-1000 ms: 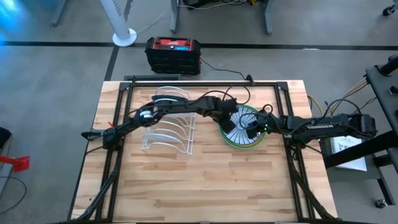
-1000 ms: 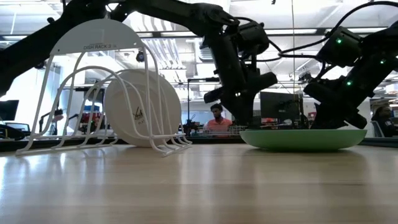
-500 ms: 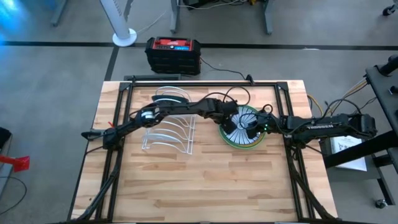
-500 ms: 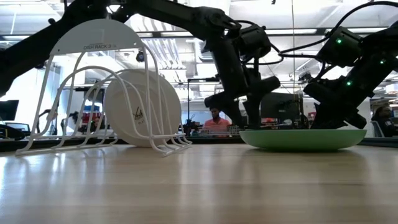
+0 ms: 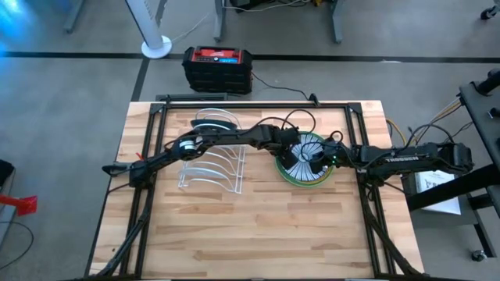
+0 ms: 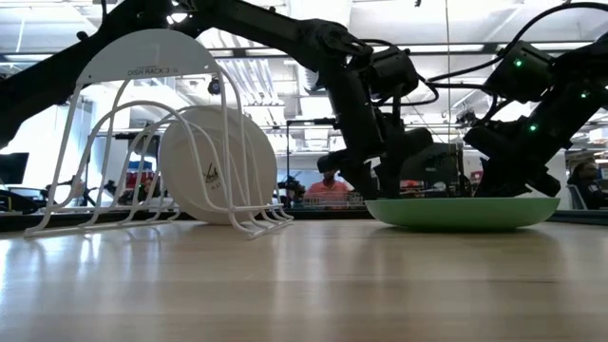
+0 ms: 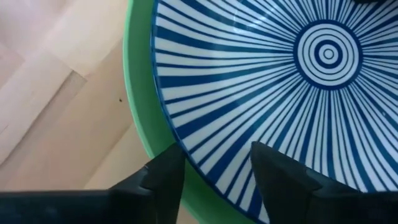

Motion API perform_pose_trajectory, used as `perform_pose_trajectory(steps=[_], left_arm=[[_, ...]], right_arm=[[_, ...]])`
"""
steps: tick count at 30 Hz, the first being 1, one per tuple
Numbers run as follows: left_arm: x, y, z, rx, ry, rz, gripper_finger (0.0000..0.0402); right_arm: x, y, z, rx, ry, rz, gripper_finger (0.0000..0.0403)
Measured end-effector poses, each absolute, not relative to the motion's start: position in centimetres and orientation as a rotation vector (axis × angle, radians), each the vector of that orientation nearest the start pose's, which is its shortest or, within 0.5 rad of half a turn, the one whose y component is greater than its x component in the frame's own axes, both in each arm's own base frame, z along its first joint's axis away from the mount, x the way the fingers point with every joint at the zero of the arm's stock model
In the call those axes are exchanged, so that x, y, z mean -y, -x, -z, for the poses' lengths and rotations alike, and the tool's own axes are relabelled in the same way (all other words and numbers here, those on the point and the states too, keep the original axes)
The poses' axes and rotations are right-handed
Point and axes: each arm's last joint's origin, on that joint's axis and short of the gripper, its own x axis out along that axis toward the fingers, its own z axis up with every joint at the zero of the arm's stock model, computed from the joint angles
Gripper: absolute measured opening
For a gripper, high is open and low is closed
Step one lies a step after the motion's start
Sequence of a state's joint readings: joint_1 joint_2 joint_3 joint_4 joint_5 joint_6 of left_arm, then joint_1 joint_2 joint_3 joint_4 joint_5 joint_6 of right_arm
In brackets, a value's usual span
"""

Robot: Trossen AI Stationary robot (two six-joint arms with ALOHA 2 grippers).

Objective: Sort dishes
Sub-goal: Put the blue pattern plate in the dish rack

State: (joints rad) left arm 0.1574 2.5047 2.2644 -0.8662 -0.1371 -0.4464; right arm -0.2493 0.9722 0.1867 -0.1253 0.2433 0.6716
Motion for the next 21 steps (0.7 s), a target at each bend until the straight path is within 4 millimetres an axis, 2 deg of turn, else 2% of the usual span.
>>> perform_pose_trajectory(steps=[9,21], left_arm=[[-8.6,-52.2,-17.9,-1.010,0.402,-0.495,0.0109],[-8.7,-52.3,-18.5,-0.990,0.398,-0.476,0.0104]], right_arm=[[4.3,-13.9,-11.5,-0.718,-0.602,0.765,0.0000],[4.4,-14.1,-11.7,-0.694,-0.592,0.751,0.0000]])
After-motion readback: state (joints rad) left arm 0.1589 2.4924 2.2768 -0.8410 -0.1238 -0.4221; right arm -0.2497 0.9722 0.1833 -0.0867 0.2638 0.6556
